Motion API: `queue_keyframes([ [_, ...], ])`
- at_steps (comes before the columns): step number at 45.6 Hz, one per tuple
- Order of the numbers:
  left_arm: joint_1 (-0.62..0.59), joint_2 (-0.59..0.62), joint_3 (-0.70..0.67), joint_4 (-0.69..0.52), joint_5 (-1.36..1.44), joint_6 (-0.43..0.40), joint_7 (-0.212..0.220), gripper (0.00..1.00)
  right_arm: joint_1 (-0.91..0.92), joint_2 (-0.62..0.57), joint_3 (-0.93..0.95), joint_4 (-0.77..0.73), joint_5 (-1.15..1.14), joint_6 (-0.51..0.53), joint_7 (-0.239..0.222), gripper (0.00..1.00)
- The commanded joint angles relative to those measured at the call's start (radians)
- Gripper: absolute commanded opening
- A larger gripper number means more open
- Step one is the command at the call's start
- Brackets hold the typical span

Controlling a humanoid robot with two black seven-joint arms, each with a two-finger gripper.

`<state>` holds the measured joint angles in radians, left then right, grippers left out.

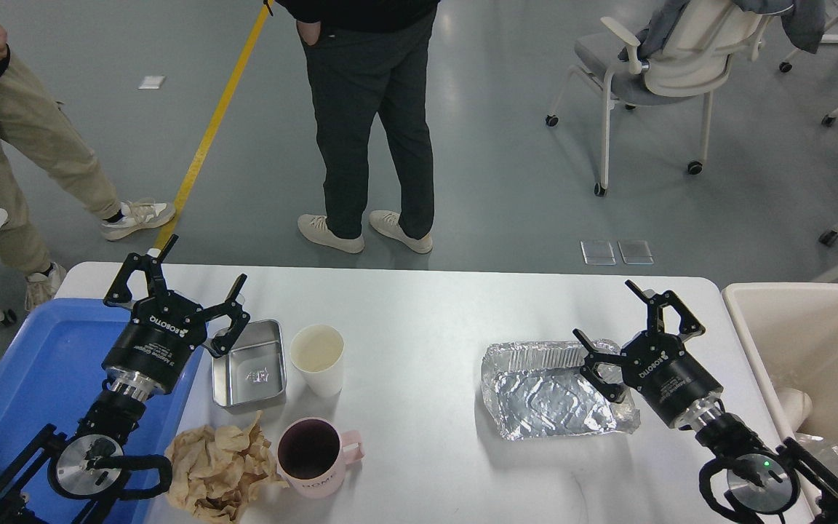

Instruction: Tidy desktop

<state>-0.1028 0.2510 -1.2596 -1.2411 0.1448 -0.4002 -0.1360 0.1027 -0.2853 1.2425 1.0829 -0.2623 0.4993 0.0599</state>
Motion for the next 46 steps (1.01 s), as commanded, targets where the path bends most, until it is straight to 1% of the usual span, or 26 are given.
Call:
queue_keyframes([
  [1, 0.000, 0.001, -0.018, 0.000, -0.004, 0.003, 0.004, 0.97, -0.001, 0.000, 0.000, 0.000, 0.000, -0.001, 0.000, 1.00],
  [6, 0.000, -0.002, -0.024, 0.000, -0.004, 0.004, 0.015, 0.97, -0.001, 0.000, 0.000, -0.001, -0.002, 0.001, 0.000, 1.00],
  [16, 0.009, -0.004, -0.034, 0.000, -0.010, 0.009, 0.013, 0.97, 0.000, 0.000, 0.000, -0.003, -0.002, 0.002, 0.000, 1.00],
  [22, 0.011, -0.007, -0.041, 0.000, -0.027, 0.015, -0.001, 0.97, 0.000, 0.000, 0.000, -0.003, -0.002, 0.001, 0.000, 1.00],
  [28, 0.011, -0.013, -0.040, 0.000, -0.027, 0.017, -0.005, 0.97, 0.000, 0.000, 0.000, -0.003, -0.003, -0.001, 0.000, 1.00],
  [46, 0.025, -0.006, -0.041, 0.003, -0.022, 0.012, -0.007, 0.97, 0.000, 0.000, -0.009, -0.003, -0.003, -0.004, 0.000, 1.00],
])
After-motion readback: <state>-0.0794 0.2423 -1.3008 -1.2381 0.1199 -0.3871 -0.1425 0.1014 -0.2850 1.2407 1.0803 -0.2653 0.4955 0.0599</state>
